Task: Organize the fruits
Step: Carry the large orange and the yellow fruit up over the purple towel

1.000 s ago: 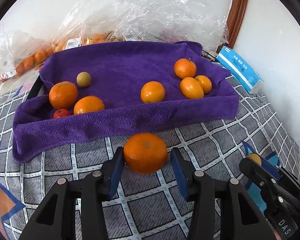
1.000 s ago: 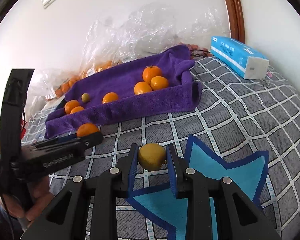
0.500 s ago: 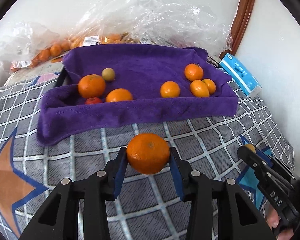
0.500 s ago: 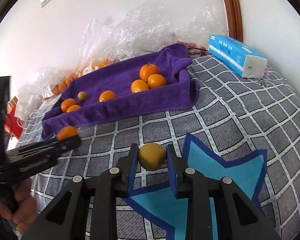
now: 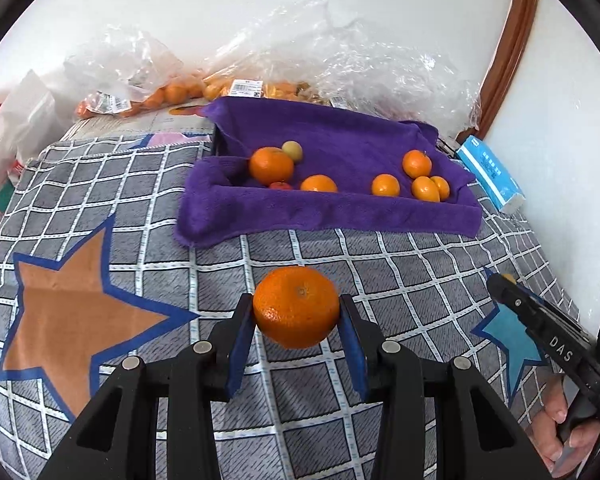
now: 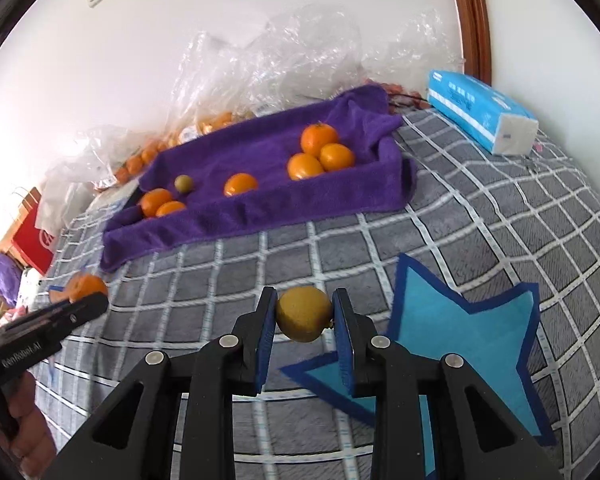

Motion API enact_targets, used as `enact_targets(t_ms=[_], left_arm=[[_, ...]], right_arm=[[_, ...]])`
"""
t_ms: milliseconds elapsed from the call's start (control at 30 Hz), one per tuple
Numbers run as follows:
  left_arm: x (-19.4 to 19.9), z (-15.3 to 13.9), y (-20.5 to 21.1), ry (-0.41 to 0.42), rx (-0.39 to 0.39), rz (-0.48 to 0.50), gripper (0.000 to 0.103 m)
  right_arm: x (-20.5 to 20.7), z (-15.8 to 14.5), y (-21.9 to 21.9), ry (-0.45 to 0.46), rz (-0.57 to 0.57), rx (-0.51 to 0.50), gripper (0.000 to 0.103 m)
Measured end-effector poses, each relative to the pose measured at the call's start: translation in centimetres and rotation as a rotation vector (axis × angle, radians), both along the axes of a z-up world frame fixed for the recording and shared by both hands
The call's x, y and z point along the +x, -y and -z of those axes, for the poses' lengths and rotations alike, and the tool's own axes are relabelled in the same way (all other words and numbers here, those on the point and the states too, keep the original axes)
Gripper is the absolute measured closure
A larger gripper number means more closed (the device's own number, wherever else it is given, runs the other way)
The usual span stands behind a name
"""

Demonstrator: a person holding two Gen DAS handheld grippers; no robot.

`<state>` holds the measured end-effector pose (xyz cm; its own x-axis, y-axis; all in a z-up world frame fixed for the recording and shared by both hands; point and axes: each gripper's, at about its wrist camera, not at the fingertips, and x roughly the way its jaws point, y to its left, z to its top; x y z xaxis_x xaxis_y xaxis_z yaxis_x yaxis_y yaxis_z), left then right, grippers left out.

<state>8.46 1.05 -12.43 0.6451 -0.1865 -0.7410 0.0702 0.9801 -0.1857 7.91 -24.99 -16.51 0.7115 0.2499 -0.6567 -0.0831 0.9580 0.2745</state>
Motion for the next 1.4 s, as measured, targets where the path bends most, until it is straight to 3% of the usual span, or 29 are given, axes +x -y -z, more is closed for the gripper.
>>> enact_targets(t_ms=[300,1400], left_arm=[[-0.4,-2.0,-1.7,0.026,-0.018,-0.007,0.064],[1.3,-6.8,-2.4,0.088,-0.052,0.010,0.064]], right_arm=[[-0.7,-3.8,-2.0,0.061,-0.001,-0.043,0.075],[0.6,-8.5,-3.2,0.112,-0.003,-0.060,0.075]])
